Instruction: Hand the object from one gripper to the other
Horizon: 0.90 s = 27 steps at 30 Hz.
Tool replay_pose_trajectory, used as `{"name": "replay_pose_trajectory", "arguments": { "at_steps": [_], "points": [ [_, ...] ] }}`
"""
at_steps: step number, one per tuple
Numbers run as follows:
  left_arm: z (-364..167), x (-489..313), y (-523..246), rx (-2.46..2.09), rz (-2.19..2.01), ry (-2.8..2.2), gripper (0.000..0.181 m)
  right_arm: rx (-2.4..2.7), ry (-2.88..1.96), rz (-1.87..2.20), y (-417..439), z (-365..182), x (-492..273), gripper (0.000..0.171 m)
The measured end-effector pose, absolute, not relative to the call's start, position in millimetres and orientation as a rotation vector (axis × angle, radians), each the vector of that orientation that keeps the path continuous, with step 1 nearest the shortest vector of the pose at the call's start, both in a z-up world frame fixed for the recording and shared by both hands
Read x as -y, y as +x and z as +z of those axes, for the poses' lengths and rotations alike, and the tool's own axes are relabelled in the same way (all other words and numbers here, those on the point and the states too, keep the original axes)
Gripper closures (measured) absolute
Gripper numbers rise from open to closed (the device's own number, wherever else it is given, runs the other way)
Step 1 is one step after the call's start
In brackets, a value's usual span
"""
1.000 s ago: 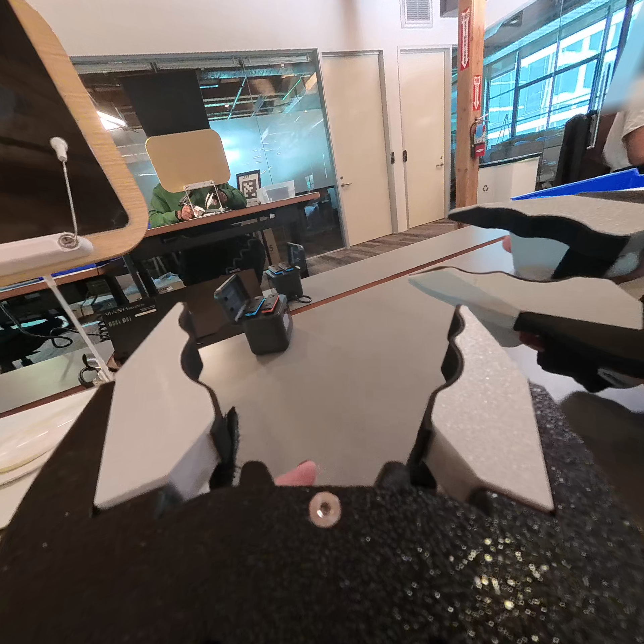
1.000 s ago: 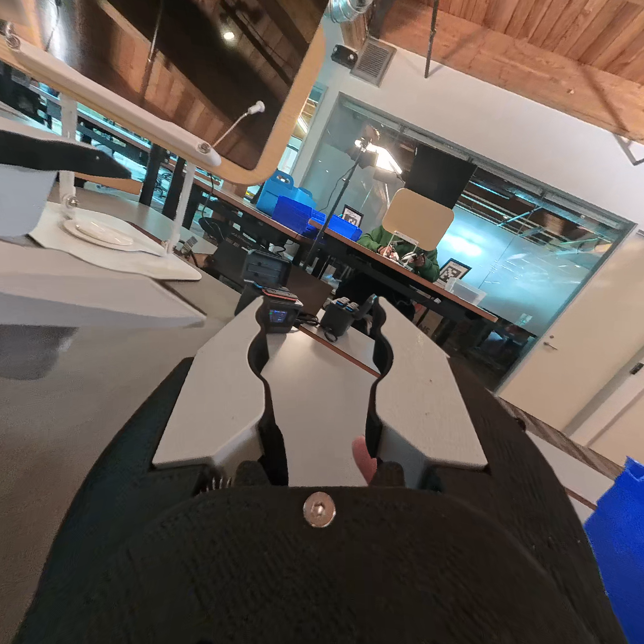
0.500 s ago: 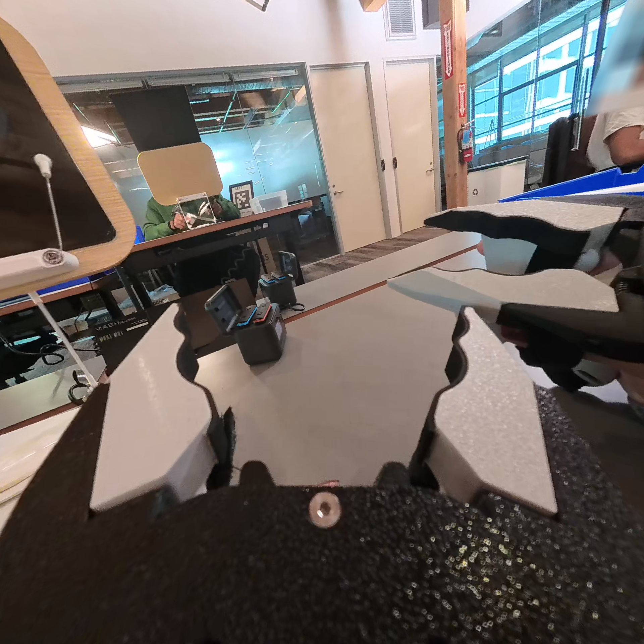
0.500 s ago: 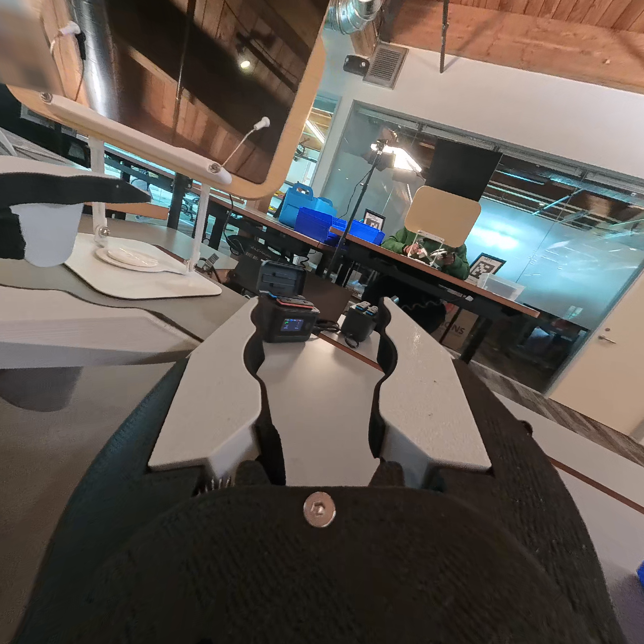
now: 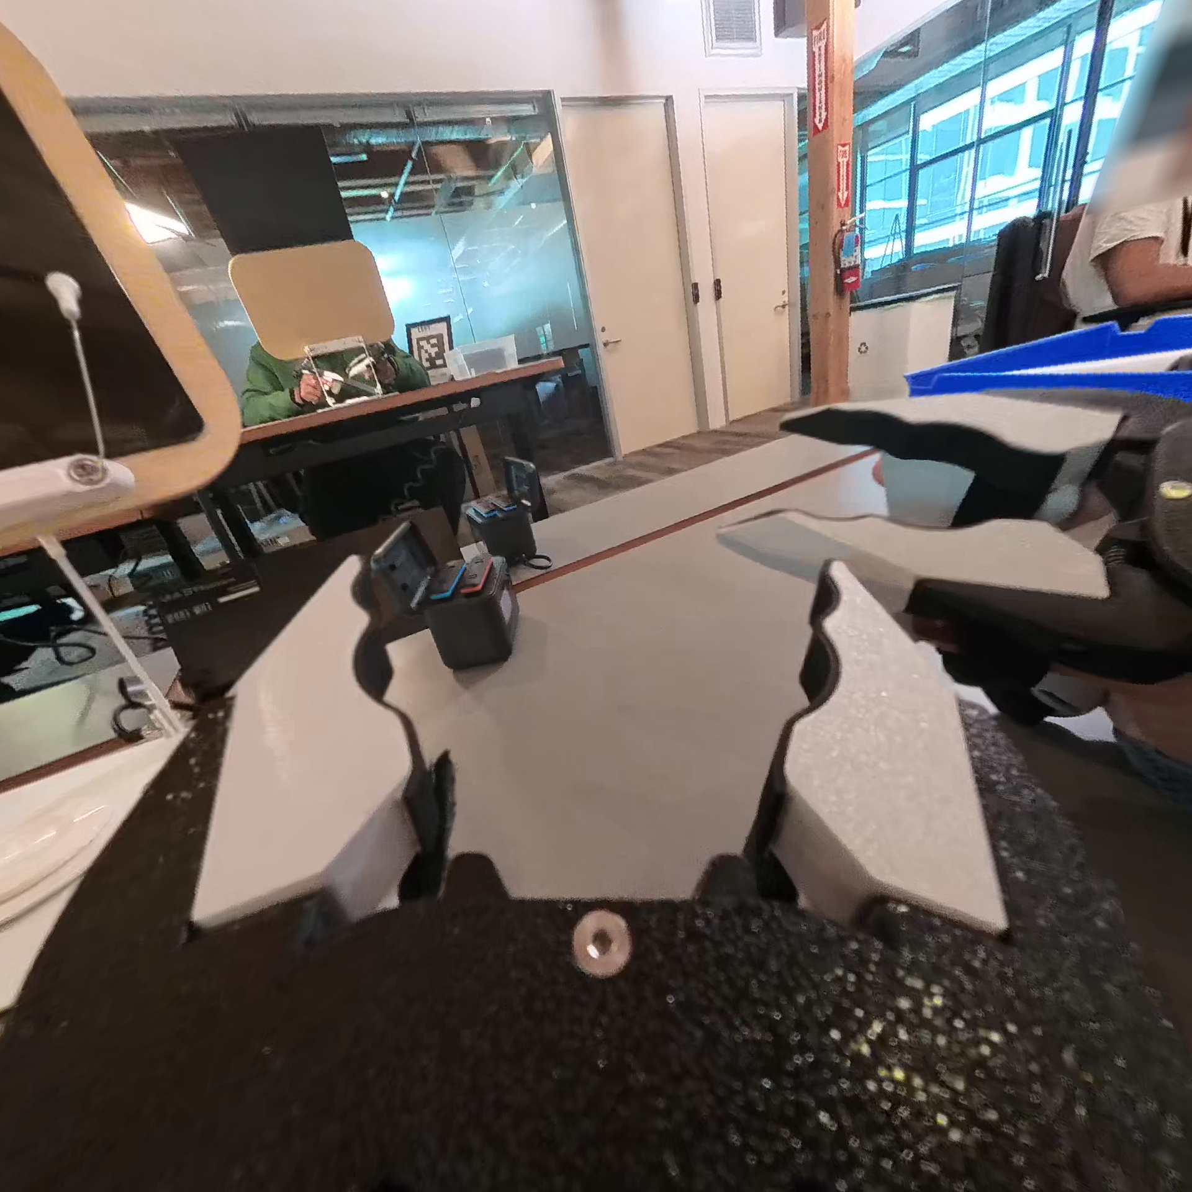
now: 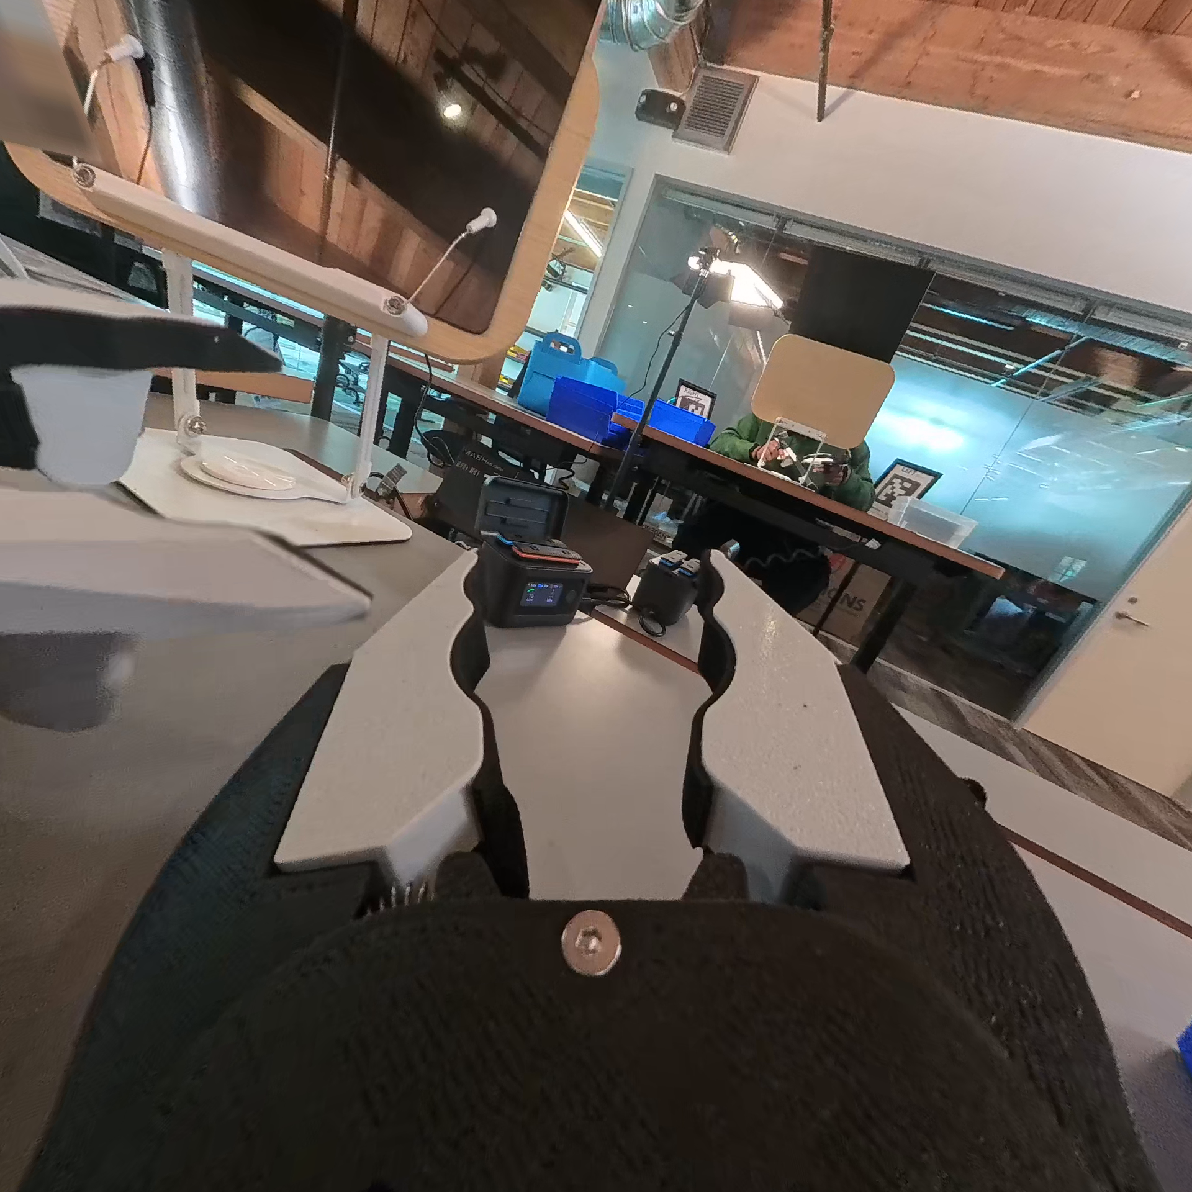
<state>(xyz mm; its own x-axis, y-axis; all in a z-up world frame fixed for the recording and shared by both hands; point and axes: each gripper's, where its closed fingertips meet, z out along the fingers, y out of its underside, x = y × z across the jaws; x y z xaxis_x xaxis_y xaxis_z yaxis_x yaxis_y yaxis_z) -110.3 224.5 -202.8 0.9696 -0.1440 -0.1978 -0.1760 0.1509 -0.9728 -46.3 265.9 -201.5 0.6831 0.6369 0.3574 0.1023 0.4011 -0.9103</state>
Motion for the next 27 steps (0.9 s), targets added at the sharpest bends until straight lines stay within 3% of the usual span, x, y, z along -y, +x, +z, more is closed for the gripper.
{"name": "replay_pose_trajectory", "arguments": {
  "at_steps": [5, 8, 10, 11, 14, 18, 21, 27],
  "points": [
    [-141.8, -176.1, -113.7, -0.250, -0.037, -1.432, 0.096, 0.792, -1.125, 0.379, -47.3, -202.3, -264.5, 0.107],
    [-120.9, -131.7, -138.6, -0.174, -0.064, -1.524, 0.103, 0.797, -1.126, 0.374, -47.2, -202.8, -264.2, 0.107],
    [-114.9, -100.4, -176.0, -0.097, -0.001, -1.600, 0.108, 0.798, -1.127, 0.370, -47.5, -203.1, -264.3, 0.107],
    [-115.1, -85.1, -198.9, -0.065, 0.051, -1.645, 0.121, 0.800, -1.127, 0.368, -47.8, -203.3, -264.4, 0.107],
    [-134.5, -47.2, -274.1, 0.054, 0.209, -1.848, 0.135, 0.807, -1.126, 0.356, -49.6, -204.0, -264.7, 0.108],
    [-188.8, -27.7, -334.9, 0.126, 0.172, -2.142, 0.131, 0.828, -1.119, 0.335, -52.6, -205.7, -263.3, 0.108],
    [-233.5, -27.9, -349.6, 0.073, 0.052, -2.323, 0.117, 0.833, -1.118, 0.332, -52.8, -206.1, -262.7, 0.108],
    [-273.0, -52.8, -340.8, -0.133, -0.112, -2.410, 0.123, 0.847, -1.114, 0.322, -53.4, -207.1, -261.2, 0.108]
  ]
}}
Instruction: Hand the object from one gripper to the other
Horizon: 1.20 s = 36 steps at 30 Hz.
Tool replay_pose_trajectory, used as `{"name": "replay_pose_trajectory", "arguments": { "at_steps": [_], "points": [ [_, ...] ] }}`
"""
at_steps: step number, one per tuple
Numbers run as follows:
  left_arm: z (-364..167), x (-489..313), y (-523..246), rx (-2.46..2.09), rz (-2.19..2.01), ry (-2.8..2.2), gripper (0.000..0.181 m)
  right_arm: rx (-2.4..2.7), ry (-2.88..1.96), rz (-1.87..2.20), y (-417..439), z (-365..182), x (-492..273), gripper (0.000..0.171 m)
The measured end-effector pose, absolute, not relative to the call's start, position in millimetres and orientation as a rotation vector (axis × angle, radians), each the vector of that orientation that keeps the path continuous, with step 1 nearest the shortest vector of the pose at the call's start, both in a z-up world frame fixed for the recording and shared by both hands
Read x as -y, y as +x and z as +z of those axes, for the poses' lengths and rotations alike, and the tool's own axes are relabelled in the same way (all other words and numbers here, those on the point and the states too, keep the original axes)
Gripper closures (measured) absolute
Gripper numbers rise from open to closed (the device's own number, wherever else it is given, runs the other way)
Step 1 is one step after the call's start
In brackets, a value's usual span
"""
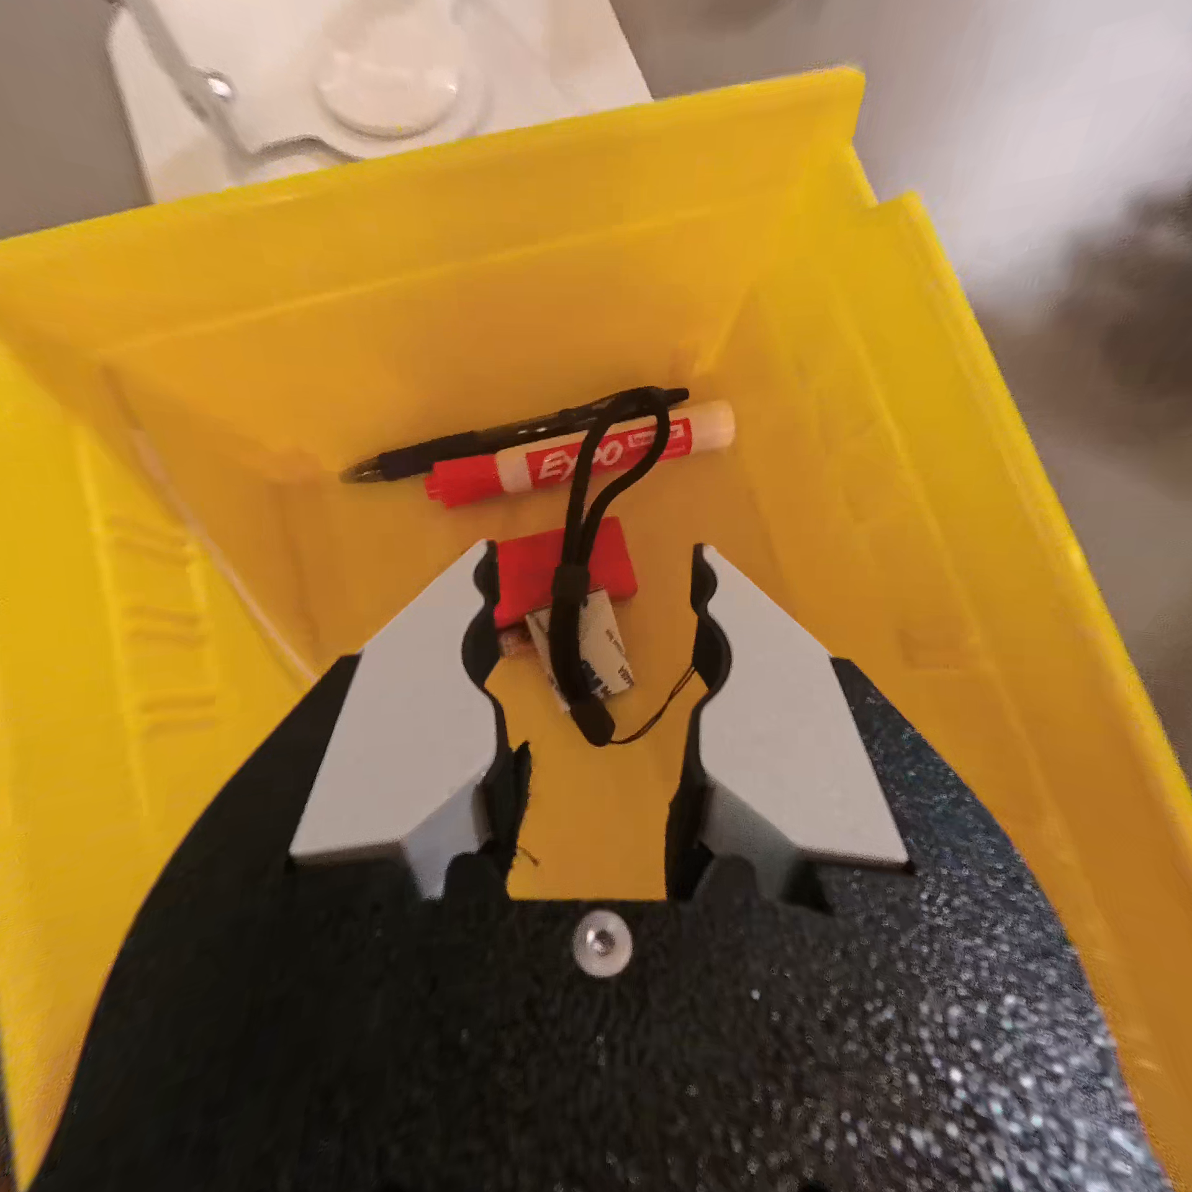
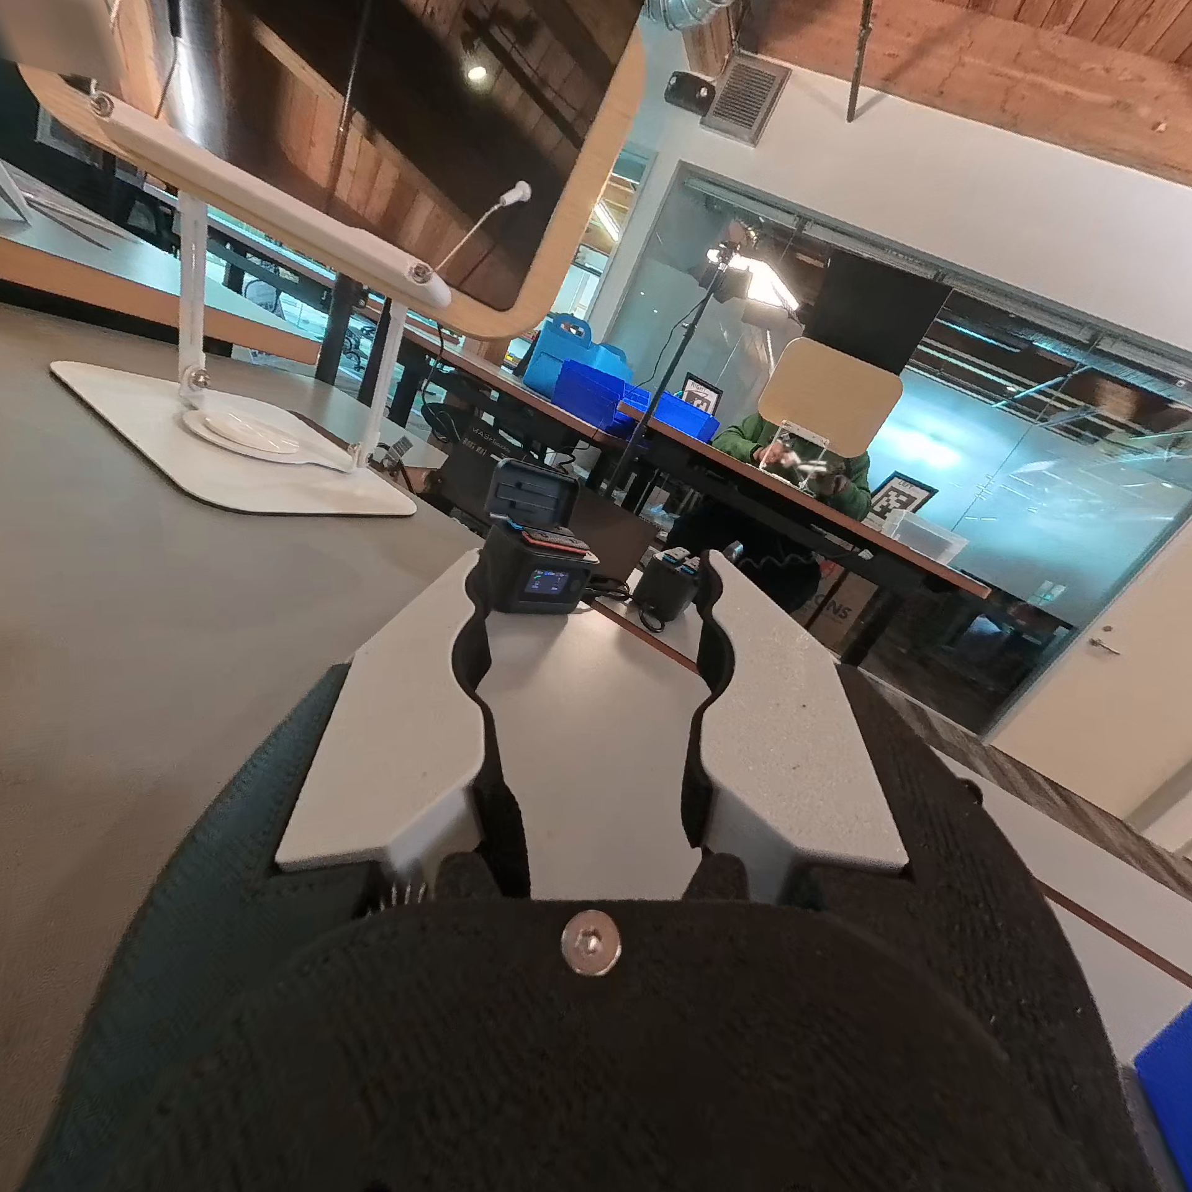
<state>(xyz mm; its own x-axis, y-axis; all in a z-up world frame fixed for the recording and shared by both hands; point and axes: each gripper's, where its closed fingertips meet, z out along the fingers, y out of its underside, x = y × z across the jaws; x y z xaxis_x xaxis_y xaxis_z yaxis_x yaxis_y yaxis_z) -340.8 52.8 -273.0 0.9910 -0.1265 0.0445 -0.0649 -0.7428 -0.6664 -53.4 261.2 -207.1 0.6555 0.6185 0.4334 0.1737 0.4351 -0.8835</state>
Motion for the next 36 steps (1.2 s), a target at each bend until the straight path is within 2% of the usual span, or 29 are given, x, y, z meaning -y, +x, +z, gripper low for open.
{"name": "replay_pose_trajectory", "arguments": {
  "at_steps": [2, 7, 13, 14, 17, 22, 25, 28, 31, 36],
  "points": [
    [-280.2, -59.5, -334.8, -0.213, -0.124, -2.441, 0.122, 0.855, -1.111, 0.319, -54.2, -207.7, -260.5, 0.108],
    [-296.3, -71.2, -341.6, -0.268, -0.057, -2.528, 0.139, 0.869, -1.106, 0.317, -55.9, -208.5, -259.5, 0.109],
    [-299.6, -71.1, -331.8, -0.252, -0.167, -2.554, 0.180, 0.871, -1.101, 0.322, -55.8, -208.3, -258.7, 0.109],
    [-294.3, -72.1, -336.9, -0.225, -0.118, -2.543, 0.180, 0.868, -1.102, 0.322, -55.6, -208.2, -259.1, 0.109],
    [-252.8, -82.3, -341.2, -0.157, -0.005, -2.395, 0.181, 0.871, -1.102, 0.314, -56.2, -208.7, -259.4, 0.110],
    [-141.9, -99.6, -313.7, -0.151, 0.130, -1.971, 0.181, 0.877, -1.101, 0.296, -57.8, -209.7, -260.4, 0.112],
    [-70.5, -92.1, -278.0, -0.168, 0.206, -1.699, 0.181, 0.864, -1.106, 0.306, -56.2, -208.7, -261.2, 0.112],
    [-32.6, -88.7, -214.2, -0.195, 0.072, -1.490, 0.181, 0.858, -1.108, 0.322, -55.1, -208.0, -260.7, 0.112],
    [-46.1, -111.8, -150.3, -0.260, -0.042, -1.392, 0.181, 0.864, -1.097, 0.381, -54.7, -206.3, -254.5, 0.113],
    [-123.4, -188.9, -113.2, -0.230, -0.027, -1.389, 0.181, 0.825, -1.108, 0.407, -38.9, -203.0, -252.6, 0.116]
  ]
}}
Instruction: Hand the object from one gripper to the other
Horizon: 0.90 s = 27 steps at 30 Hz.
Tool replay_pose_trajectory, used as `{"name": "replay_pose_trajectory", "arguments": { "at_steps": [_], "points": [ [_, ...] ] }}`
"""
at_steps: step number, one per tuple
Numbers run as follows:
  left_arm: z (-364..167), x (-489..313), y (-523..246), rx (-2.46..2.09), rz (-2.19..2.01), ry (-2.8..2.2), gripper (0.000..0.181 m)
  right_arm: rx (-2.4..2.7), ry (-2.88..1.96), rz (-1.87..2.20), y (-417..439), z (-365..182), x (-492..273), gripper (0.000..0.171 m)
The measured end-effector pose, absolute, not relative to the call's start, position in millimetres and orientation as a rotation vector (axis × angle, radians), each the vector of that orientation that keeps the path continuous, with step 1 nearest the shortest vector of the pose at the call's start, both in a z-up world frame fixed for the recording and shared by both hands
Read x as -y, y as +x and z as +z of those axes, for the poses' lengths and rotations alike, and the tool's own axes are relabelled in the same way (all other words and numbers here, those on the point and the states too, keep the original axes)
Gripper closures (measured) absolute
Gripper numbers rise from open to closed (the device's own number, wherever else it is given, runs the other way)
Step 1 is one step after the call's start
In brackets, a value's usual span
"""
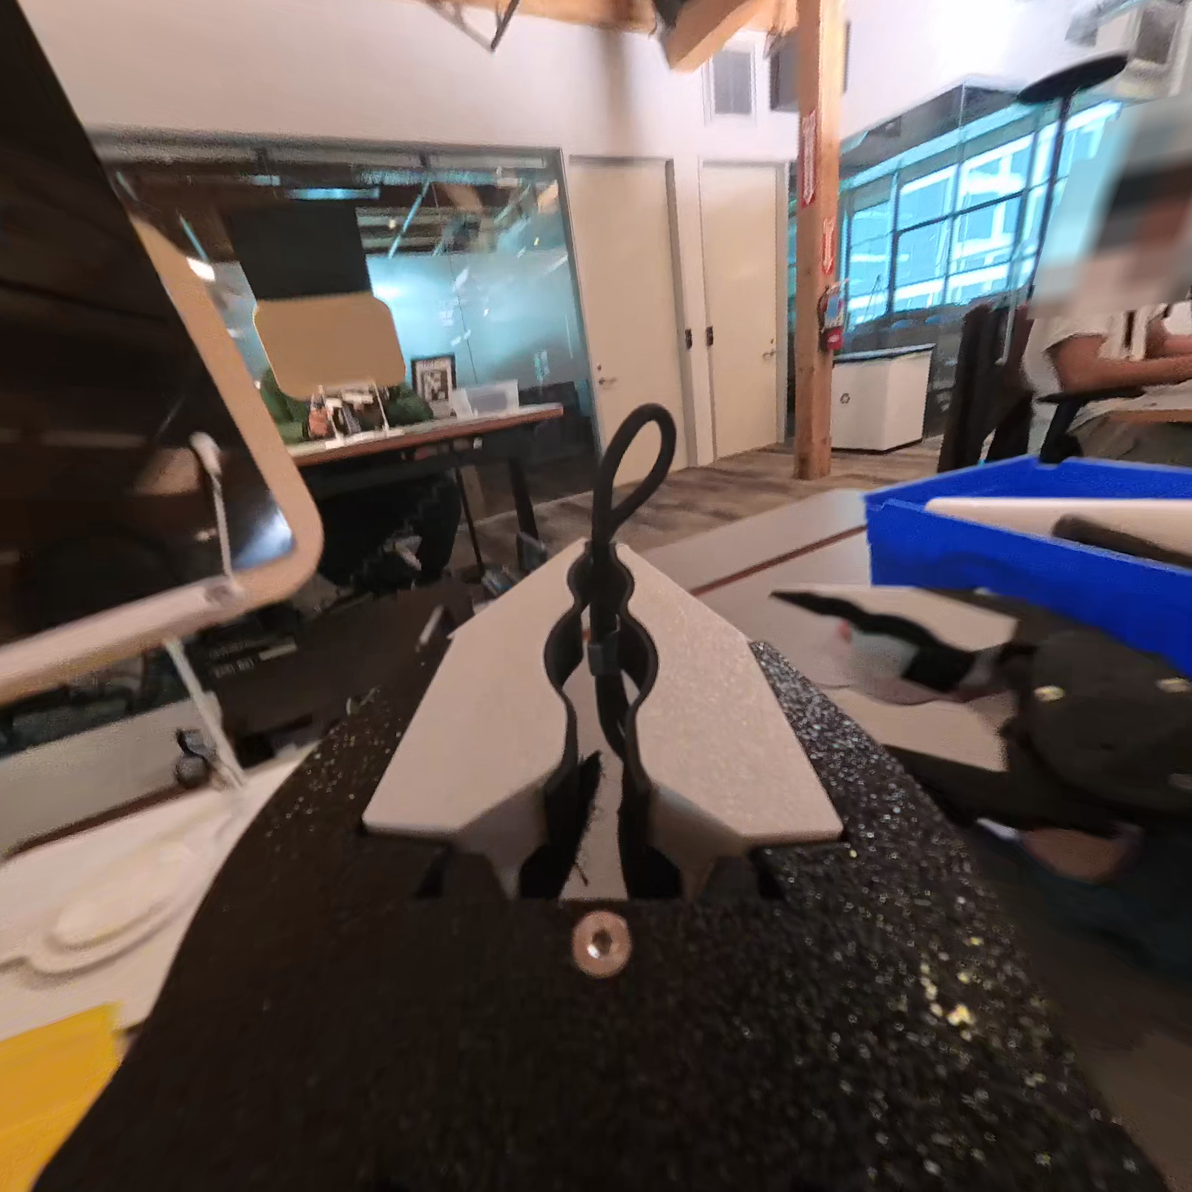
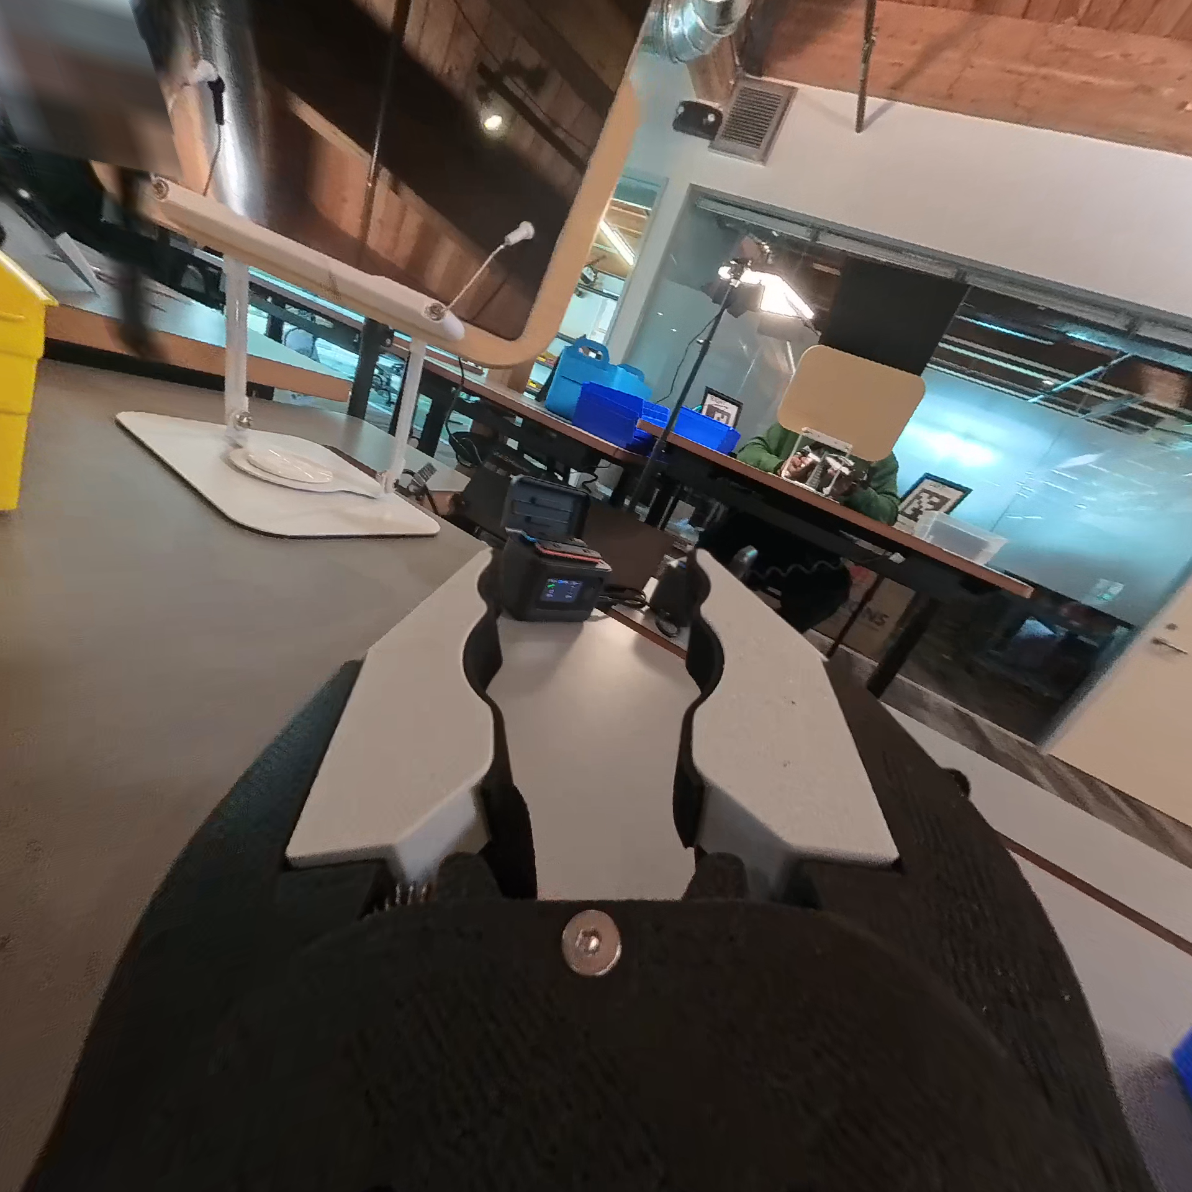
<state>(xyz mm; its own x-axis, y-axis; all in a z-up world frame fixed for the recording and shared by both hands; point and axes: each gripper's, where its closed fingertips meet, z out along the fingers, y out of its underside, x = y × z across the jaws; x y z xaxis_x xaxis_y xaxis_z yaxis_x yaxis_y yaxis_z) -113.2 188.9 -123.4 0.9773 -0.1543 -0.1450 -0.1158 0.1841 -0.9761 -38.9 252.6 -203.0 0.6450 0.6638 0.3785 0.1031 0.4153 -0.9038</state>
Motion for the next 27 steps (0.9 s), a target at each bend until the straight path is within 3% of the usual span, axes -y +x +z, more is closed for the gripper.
{"name": "replay_pose_trajectory", "arguments": {
  "at_steps": [5, 8, 13, 23, 25, 27],
  "points": [
    [-167.0, -240.9, -106.9, -0.154, -0.083, -1.403, 0.181, 0.846, -1.101, 0.438, -22.9, -203.8, -246.8, 0.119],
    [-166.1, -244.3, -87.8, -0.149, -0.349, -1.259, 0.180, 0.904, -1.073, 0.547, -25.2, -203.9, -233.2, 0.141],
    [-173.1, -239.9, -73.9, -0.186, -0.758, -1.182, 0.181, 1.025, -1.118, 0.704, -39.6, -212.9, -221.4, 0.133],
    [-172.3, -210.2, -39.6, -0.398, -1.028, -1.105, 0.181, 1.226, -1.386, 0.866, -55.9, -248.1, -205.8, 0.133],
    [-174.4, -210.7, -36.6, -0.412, -1.035, -1.116, 0.181, 1.210, -1.377, 0.838, -53.8, -246.5, -208.0, 0.163],
    [-174.3, -212.2, -39.3, -0.393, -0.997, -1.116, 0.154, 1.193, -1.347, 0.718, -48.0, -245.8, -217.9, 0.169]
  ]
}}
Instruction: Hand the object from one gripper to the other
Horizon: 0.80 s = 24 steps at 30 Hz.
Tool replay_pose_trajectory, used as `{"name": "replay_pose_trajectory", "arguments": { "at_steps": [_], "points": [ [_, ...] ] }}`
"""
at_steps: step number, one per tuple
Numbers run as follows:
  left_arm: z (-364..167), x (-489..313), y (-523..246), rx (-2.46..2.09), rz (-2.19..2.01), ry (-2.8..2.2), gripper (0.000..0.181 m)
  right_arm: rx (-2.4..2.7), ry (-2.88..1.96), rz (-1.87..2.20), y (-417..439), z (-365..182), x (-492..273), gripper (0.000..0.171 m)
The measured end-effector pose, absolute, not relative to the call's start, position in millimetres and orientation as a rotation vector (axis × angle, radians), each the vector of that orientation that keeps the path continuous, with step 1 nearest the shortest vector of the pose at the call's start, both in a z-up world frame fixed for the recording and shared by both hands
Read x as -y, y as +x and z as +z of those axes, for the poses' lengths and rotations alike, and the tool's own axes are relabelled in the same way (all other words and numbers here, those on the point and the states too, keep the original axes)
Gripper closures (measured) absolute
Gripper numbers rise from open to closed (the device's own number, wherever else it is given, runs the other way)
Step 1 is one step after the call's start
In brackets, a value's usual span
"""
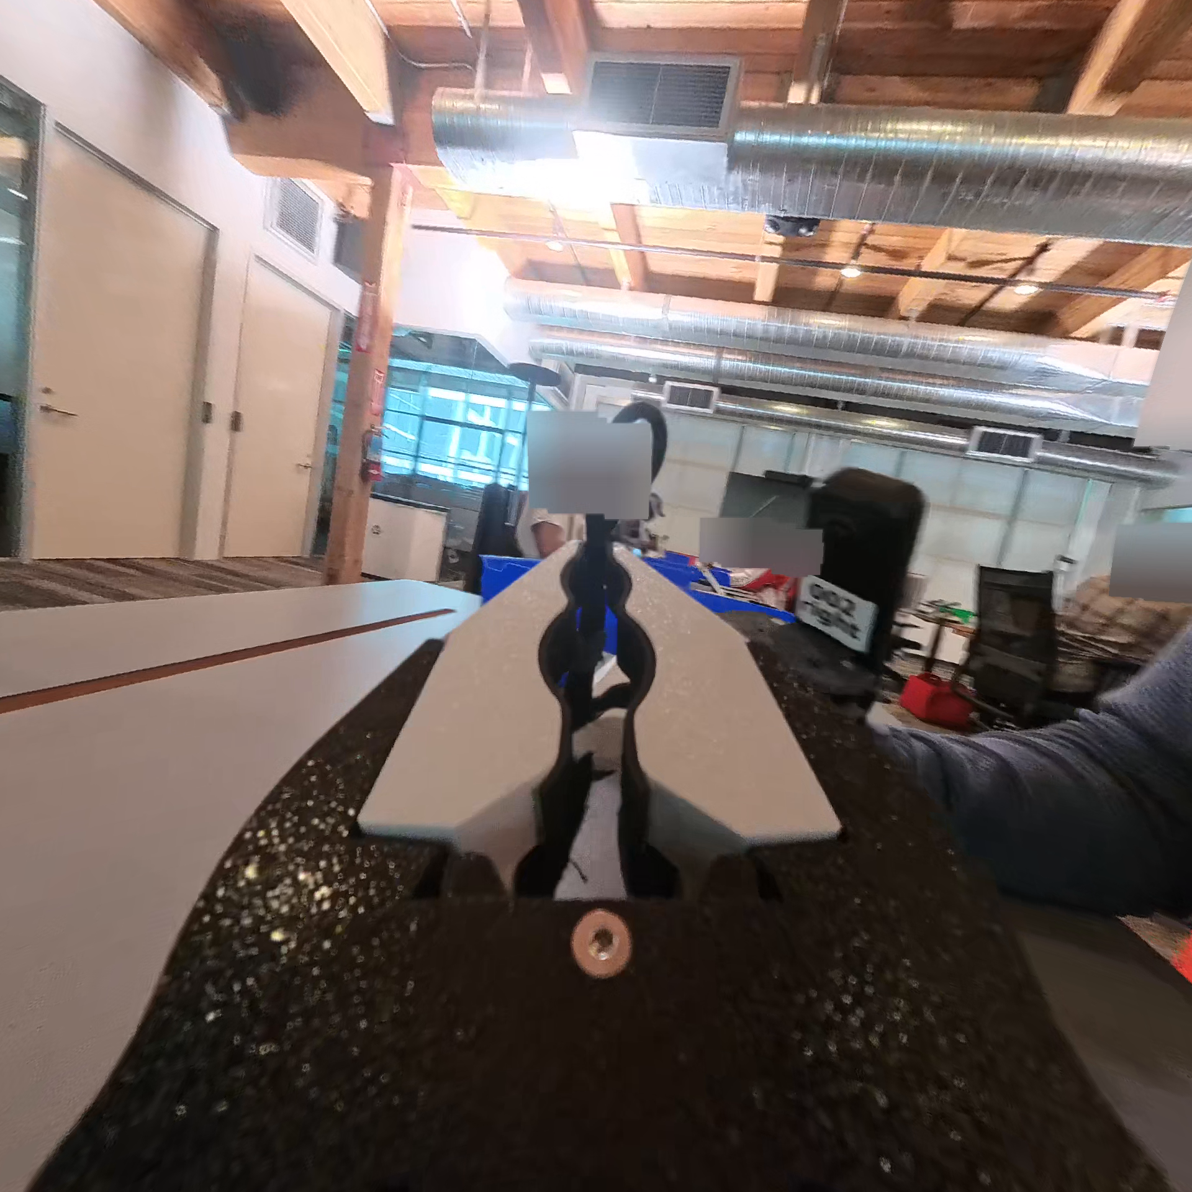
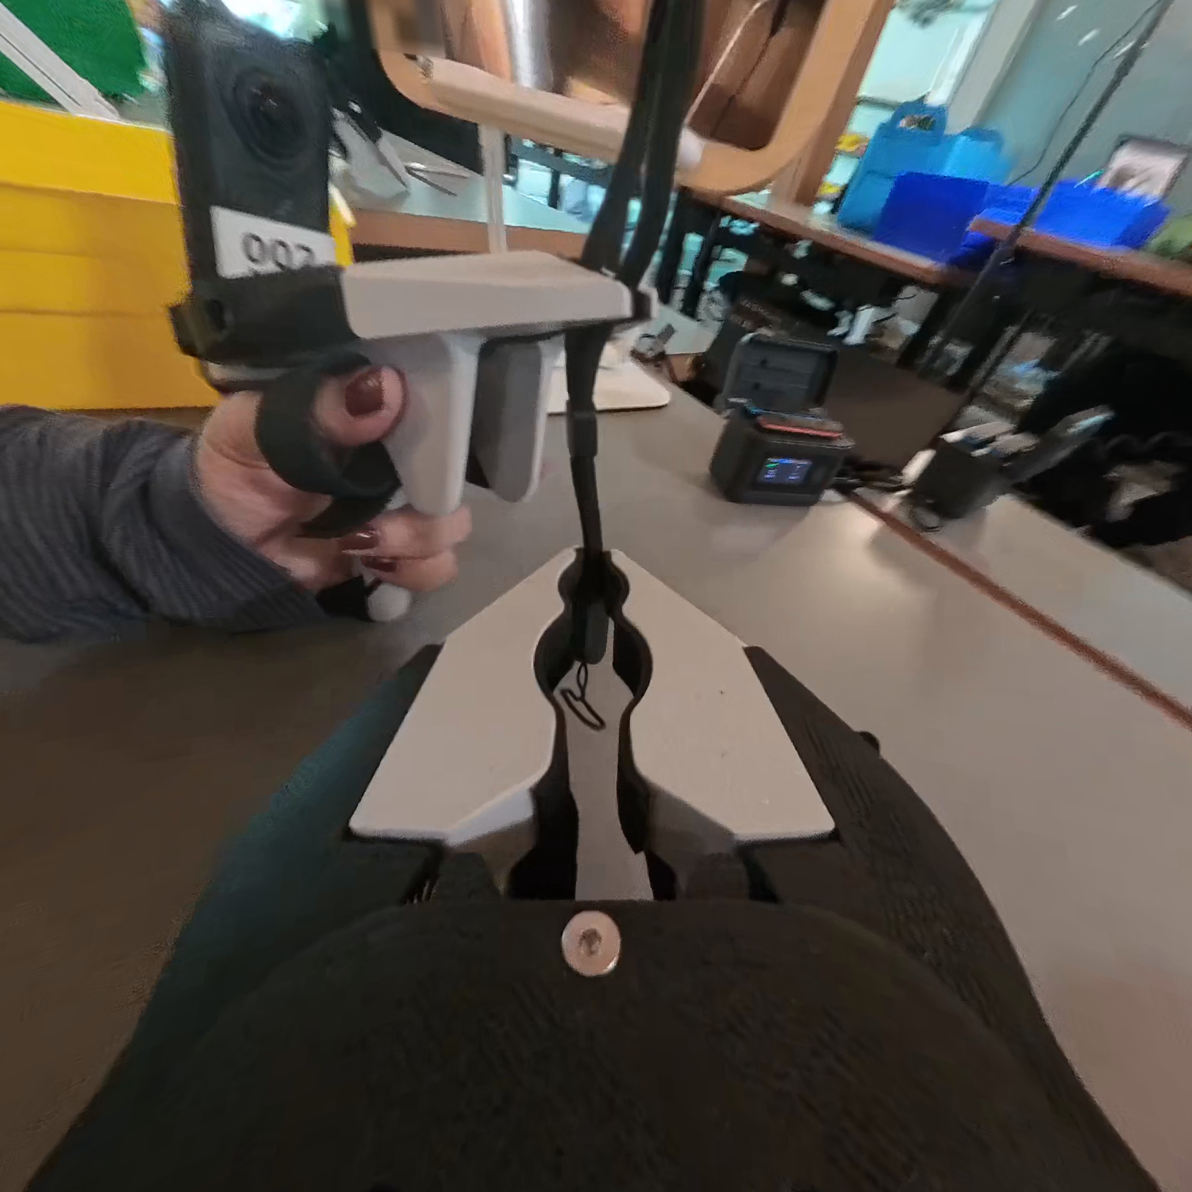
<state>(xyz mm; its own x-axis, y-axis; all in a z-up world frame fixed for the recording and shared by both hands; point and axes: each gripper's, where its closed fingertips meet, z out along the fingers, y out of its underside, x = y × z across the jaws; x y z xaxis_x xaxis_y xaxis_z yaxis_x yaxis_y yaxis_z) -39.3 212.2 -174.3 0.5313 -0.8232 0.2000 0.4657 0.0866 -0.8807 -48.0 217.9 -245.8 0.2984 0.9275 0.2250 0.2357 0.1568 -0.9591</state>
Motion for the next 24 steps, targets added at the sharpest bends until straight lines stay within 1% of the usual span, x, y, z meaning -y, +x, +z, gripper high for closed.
{"name": "replay_pose_trajectory", "arguments": {
  "at_steps": [2, 3, 4, 5, 6, 8, 9, 12, 15, 17, 18, 19, 21, 22, 24],
  "points": [
    [-172.9, -223.9, -55.6, -0.269, -0.864, -1.133, 0.126, 1.162, -1.273, 0.529, -37.6, -242.2, -233.8, 0.170],
    [-173.4, -230.4, -65.8, -0.203, -0.780, -1.145, 0.095, 1.139, -1.234, 0.430, -31.6, -239.6, -242.4, 0.170],
    [-172.8, -232.2, -70.0, -0.184, -0.739, -1.148, 0.081, 1.115, -1.191, 0.323, -25.3, -236.5, -250.6, 0.170],
    [-172.0, -231.6, -69.5, -0.190, -0.731, -1.151, 0.072, 1.101, -1.144, 0.208, -19.3, -233.6, -257.4, 0.170],
    [-172.0, -230.5, -66.2, -0.209, -0.728, -1.155, 0.069, 1.097, -1.094, 0.086, -14.1, -230.7, -262.6, 0.170],
    [-174.4, -227.7, -55.0, -0.274, -0.711, -1.175, 0.072, 1.095, -0.975, -0.147, -5.9, -222.1, -267.8, 0.170],
    [-177.7, -226.2, -47.8, -0.322, -0.691, -1.197, 0.078, 1.099, -0.915, -0.244, -3.4, -218.1, -268.0, 0.170],
    [-192.0, -222.7, -23.2, -0.474, -0.648, -1.264, 0.105, 1.145, -0.805, -0.405, -3.9, -218.0, -265.3, 0.170],
    [-200.8, -217.8, -7.6, -0.595, -0.573, -1.278, 0.129, 1.143, -0.775, -0.411, -7.3, -216.2, -260.4, 0.170],
    [-203.2, -217.5, -5.9, -0.620, -0.513, -1.274, 0.152, 1.132, -0.768, -0.395, -8.1, -214.2, -257.6, 0.170],
    [-204.2, -219.3, -7.0, -0.616, -0.490, -1.282, 0.156, 1.123, -0.767, -0.388, -7.8, -212.8, -256.7, 0.170],
    [-204.8, -221.2, -8.4, -0.606, -0.480, -1.290, 0.156, 1.112, -0.767, -0.379, -7.4, -211.1, -256.0, 0.170],
    [-204.4, -224.2, -11.9, -0.577, -0.482, -1.300, 0.149, 1.094, -0.761, -0.361, -6.8, -207.6, -253.8, 0.170],
    [-204.0, -225.2, -13.6, -0.564, -0.491, -1.304, 0.149, 1.088, -0.757, -0.353, -6.8, -206.3, -252.4, 0.170],
    [-202.9, -226.3, -16.3, -0.542, -0.518, -1.307, 0.153, 1.083, -0.746, -0.335, -8.2, -204.6, -249.1, 0.170]
  ]
}}
